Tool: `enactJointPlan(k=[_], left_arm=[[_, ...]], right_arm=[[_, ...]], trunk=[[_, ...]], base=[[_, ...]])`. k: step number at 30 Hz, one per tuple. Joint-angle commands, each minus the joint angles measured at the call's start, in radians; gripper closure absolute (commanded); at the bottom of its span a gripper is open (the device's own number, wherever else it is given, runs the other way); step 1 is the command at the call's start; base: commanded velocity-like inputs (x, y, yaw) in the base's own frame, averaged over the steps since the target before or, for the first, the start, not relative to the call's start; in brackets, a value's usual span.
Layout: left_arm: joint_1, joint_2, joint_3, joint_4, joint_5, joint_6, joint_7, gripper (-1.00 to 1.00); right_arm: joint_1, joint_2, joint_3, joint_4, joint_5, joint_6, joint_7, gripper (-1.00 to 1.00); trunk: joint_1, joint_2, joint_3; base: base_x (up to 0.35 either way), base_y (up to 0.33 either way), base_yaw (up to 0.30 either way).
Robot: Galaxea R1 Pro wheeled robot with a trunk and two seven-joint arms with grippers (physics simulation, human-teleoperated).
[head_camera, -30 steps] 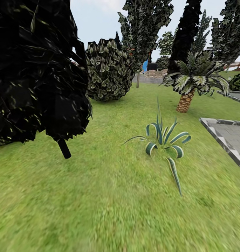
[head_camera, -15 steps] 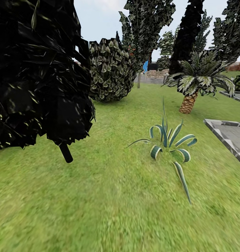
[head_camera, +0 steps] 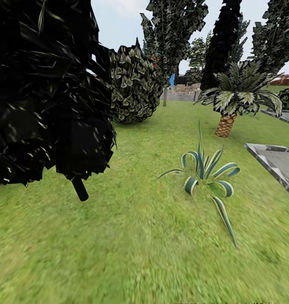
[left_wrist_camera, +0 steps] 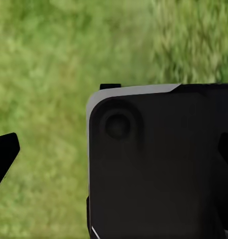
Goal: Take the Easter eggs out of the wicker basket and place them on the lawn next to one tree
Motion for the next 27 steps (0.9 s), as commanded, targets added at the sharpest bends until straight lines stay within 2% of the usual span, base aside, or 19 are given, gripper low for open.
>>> enactJointPlan(k=[1, 16, 27], left_arm=[[0.0, 0.0, -0.001, 0.001, -0.001, -0.003, 0.001, -1.0], [0.0, 0.002, -0.001, 0.001, 0.002, -0.005, 0.001, -1.0], [0.0, 0.002, -0.001, 0.001, 0.001, -0.005, 0.001, -1.0]], right_arm=[[0.0, -0.001, -0.001, 0.0, -0.001, -0.002, 0.001, -1.0], [0.0, -0.002, 0.0, 0.006, -0.001, -0.002, 0.002, -1.0], [0.0, -0.002, 0.0, 0.008, -0.001, -0.002, 0.002, -1.0]], trunk=[[0.0, -0.001, -0.001], [0.0, -0.001, -0.001], [0.0, -0.001, -0.006]], base=[[0.017, 0.076, -0.247], [-0.019, 0.034, -0.28], [-0.128, 0.201, -0.272]])
